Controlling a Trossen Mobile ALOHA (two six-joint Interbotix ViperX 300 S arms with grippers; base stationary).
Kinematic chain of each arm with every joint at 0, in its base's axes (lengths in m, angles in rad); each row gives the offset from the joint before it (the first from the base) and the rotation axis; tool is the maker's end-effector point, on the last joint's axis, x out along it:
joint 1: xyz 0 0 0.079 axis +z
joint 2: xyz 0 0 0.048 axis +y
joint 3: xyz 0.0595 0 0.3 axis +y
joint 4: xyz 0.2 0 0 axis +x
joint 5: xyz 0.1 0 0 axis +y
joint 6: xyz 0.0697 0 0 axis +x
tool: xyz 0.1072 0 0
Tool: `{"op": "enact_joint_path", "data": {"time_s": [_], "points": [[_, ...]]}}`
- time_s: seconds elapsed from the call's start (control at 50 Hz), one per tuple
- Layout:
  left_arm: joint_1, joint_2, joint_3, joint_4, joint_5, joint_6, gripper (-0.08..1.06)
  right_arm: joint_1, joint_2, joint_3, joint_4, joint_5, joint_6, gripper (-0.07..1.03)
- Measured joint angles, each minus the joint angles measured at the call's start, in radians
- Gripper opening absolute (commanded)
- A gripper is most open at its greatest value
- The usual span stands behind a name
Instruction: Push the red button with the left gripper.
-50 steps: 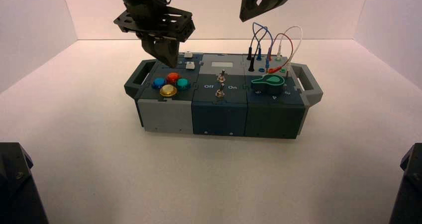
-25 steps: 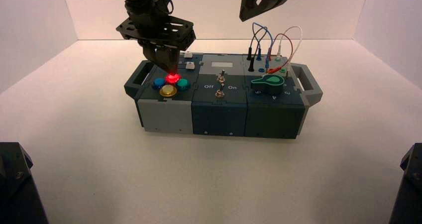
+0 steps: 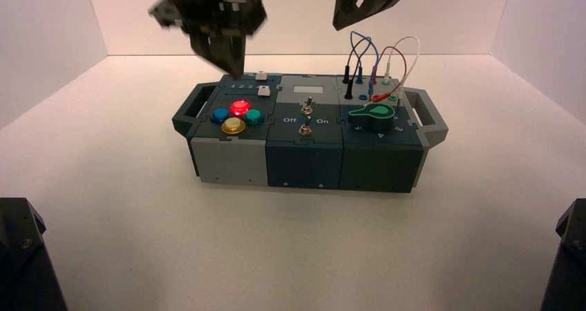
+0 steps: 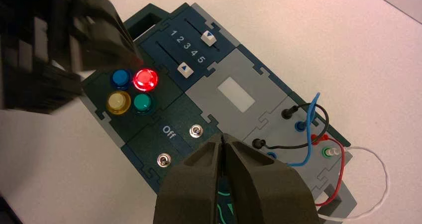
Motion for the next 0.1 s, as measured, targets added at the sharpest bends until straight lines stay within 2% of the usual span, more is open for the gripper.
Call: {"op": "enact_joint_path", "data": {"time_s": [0.1], "points": [[0.0,-0.025,0.005,0.0,0.005,-0.003,-0.03,0.0,0.002,-0.002,0.0,0.003,0.002,-0.02]]}}
